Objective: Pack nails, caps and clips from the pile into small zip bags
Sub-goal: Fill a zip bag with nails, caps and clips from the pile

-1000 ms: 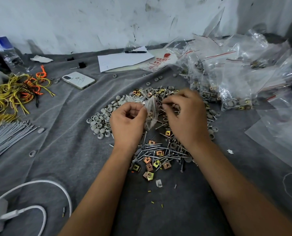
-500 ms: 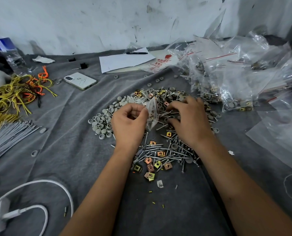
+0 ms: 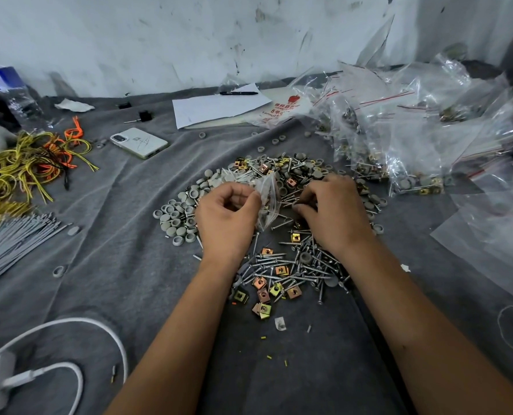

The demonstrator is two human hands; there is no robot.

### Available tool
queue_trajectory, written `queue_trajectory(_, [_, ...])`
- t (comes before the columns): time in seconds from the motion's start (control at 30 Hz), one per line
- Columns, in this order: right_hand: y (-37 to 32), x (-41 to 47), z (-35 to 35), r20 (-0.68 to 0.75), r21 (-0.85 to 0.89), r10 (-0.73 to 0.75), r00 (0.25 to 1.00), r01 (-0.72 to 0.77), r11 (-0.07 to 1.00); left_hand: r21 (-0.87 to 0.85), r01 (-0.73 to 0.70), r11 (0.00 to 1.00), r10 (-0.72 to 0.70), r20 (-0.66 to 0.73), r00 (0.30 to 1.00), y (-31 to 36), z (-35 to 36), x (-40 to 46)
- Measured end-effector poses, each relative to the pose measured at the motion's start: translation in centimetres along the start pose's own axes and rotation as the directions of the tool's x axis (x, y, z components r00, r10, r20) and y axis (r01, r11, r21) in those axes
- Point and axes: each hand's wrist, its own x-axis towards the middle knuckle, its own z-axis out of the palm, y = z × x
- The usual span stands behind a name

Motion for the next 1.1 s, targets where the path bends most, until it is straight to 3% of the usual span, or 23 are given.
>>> queue_trajectory(0.63, [-0.1,0.0,0.4,0.112,-0.039,-0.136,0.984,0.141,0.989,0.011,0.010,1.000,-0.010,0.012,1.000,0.4,-0.1,-0.2])
queue_trajectory(0.87, [-1.6,-0.1,-0.8,-0.235,0.201,-0.264,0.935,0.313,0.928,0.011,-0.004,1.000,0.004,0.016,1.000,0.5,0.0,-0.3])
queue_trajectory(0.97, [-2.2,-0.5,-0.5,-0.134,0.165,-0.381,0.915,0.400,0.901,0.024,-0.007,1.000,0.007,0.013,1.000,0.6,0.0,-0.3])
queue_trajectory(1.1, [-1.8,-0.7,0.0,-0.024,0.052,-0.361,0.932,0.362,0.931,0.003,-0.002,1.000,0.002,0.030,1.000,0.7,0.0,-0.3])
